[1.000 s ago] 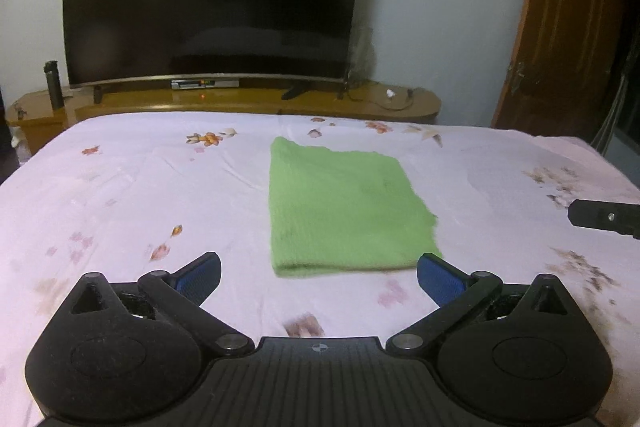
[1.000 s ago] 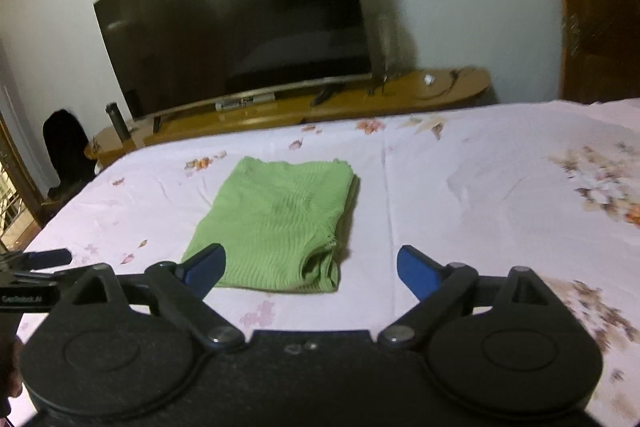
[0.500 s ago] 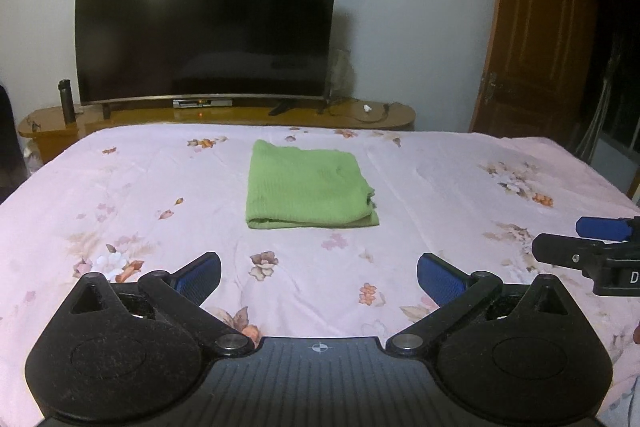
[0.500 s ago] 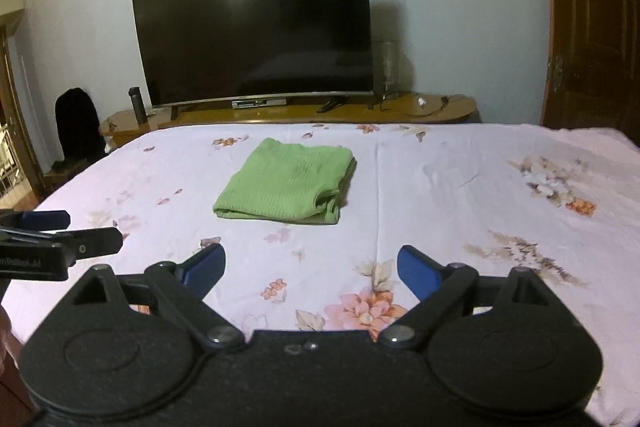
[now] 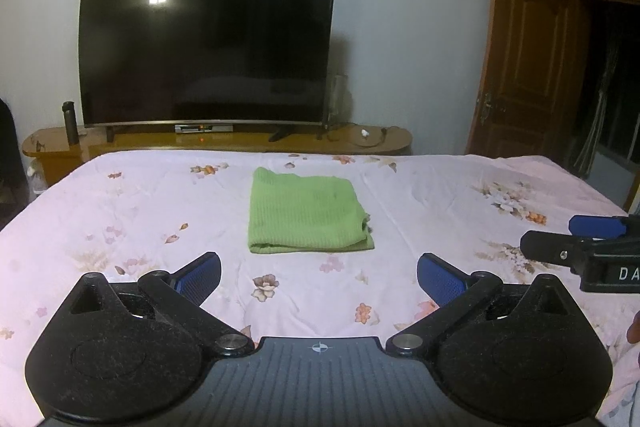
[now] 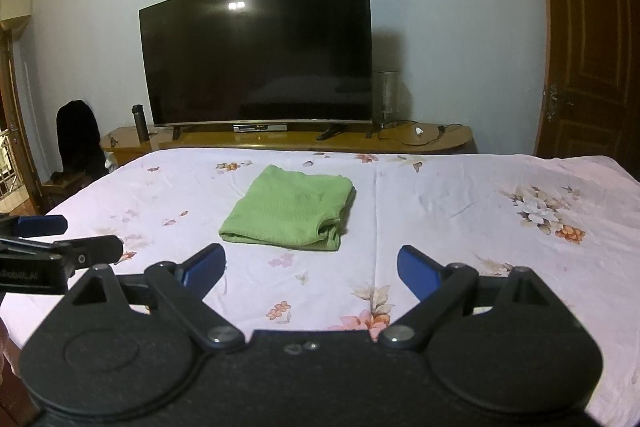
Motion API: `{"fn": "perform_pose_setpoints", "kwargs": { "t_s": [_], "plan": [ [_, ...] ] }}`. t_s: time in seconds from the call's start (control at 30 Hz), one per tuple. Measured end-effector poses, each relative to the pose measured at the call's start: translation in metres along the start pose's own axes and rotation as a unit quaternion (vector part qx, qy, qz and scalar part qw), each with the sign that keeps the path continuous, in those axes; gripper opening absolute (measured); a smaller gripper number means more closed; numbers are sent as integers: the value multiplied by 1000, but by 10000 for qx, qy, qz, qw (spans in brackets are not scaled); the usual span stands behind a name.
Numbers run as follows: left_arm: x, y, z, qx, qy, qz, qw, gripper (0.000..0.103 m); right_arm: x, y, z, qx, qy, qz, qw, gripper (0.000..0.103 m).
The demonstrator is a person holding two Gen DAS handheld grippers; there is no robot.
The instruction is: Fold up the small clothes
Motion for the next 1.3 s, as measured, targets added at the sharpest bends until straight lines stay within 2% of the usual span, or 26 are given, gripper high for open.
{"fn": "perform_pose_setpoints", "kwargs": {
  "t_s": [0.47, 1.3],
  "plan": [
    [0, 11, 8, 89, -22, 101, 9999, 103, -2, 4, -1, -12, -28, 70, 10000, 93],
    [6, 11, 12, 148, 19, 57, 9999, 103, -2, 5, 5, 39, -19, 68, 10000, 93]
  ]
}}
Point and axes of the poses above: each gripper's, at about its wrist camera, not at the fingertips, and x roughly the way its jaws point, z to its right, y to its top, the point moved 9 cm from there along x, roughly the way its jaws point, and after that the axes turned 6 degrees about x, right-handed, at the moved point
